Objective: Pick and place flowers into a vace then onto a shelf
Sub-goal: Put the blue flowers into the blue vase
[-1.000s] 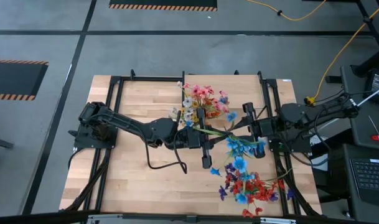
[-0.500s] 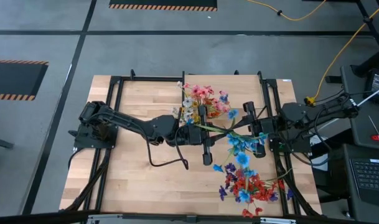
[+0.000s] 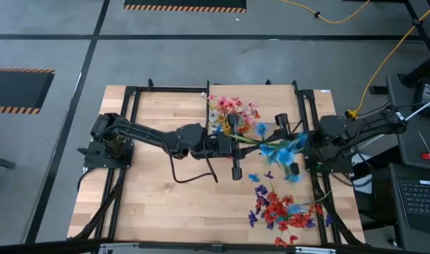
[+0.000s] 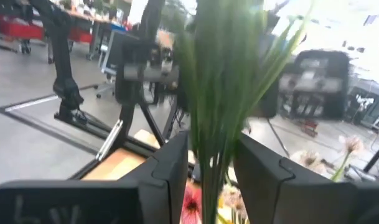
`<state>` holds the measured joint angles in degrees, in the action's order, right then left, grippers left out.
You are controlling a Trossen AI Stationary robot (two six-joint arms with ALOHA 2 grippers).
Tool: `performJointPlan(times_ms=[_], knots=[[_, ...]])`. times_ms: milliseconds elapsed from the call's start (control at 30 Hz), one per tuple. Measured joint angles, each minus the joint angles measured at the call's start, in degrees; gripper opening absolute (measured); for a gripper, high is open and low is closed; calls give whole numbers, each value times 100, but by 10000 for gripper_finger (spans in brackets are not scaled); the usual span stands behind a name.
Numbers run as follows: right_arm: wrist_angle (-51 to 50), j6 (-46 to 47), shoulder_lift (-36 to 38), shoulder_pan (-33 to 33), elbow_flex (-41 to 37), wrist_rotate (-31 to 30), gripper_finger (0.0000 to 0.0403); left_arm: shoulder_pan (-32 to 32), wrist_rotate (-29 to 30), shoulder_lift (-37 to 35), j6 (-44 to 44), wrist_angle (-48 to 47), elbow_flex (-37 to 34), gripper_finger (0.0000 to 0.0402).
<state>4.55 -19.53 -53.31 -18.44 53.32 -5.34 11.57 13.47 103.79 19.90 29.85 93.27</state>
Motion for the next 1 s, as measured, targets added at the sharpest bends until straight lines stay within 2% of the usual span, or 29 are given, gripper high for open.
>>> performJointPlan(times_ms=[500, 1000], knots=[[-339, 407, 286, -7, 9, 58, 124, 20, 152, 9, 184, -74, -2, 3], [-329, 319, 64, -7, 11, 43, 124, 9, -139, 9, 173, 173, -7, 4]])
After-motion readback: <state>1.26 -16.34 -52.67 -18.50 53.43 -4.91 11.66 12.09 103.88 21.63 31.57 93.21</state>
